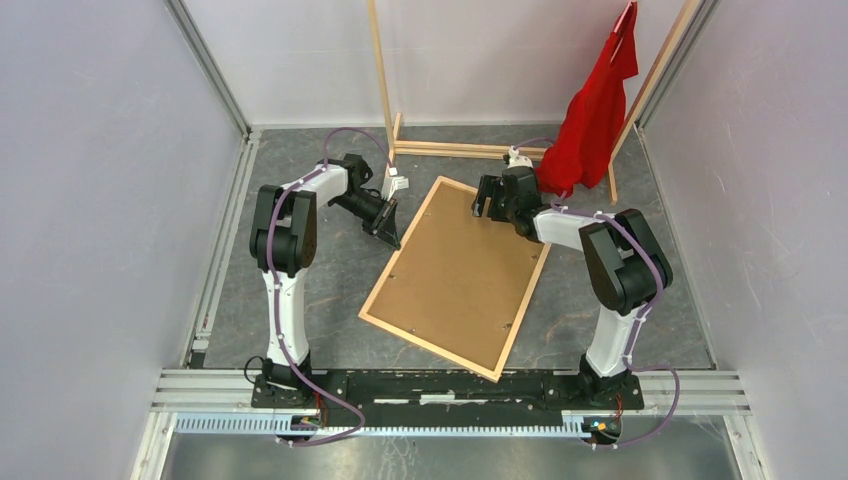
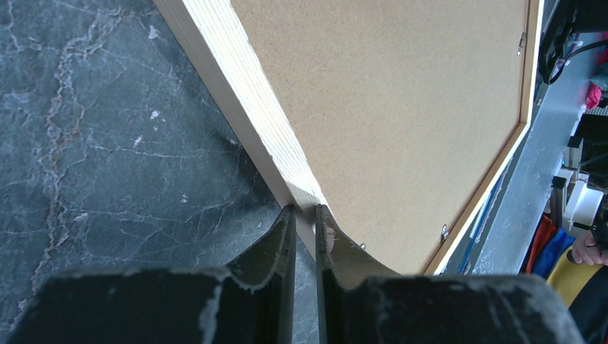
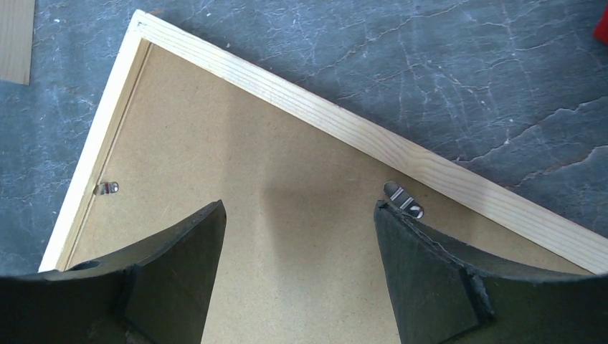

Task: Put the photo into the frame
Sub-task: Install the photo frame at the center of the board.

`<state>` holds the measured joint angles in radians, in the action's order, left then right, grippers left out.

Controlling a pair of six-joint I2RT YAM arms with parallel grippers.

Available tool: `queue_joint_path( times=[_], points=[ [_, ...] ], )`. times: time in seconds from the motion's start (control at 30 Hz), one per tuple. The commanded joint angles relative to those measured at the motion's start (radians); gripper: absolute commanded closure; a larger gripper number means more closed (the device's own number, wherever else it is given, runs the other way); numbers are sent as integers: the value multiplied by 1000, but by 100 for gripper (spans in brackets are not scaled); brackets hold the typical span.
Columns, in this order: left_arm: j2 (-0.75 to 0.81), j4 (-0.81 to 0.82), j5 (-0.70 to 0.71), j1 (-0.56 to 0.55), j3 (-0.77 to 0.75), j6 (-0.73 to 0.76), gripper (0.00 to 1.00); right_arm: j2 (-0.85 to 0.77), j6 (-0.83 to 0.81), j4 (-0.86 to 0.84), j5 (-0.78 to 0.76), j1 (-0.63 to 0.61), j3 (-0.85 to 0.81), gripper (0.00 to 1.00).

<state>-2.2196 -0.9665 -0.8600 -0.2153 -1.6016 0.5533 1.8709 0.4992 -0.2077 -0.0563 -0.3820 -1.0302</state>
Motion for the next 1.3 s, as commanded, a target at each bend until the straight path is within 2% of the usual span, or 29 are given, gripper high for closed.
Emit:
queue_joint_path(
  times=[0.0,0.53,1.27],
  points=[
    [-5,16,58,-12,22,-9,84,-12,13,-10,21,-9,-36,18],
    [3,16,65,-12,28,-6,86,48,0,2,-99,-11,-70,18],
    [6,18,79,-12,45,11,89,23,-57,51,-181,-10,-73,17]
  ],
)
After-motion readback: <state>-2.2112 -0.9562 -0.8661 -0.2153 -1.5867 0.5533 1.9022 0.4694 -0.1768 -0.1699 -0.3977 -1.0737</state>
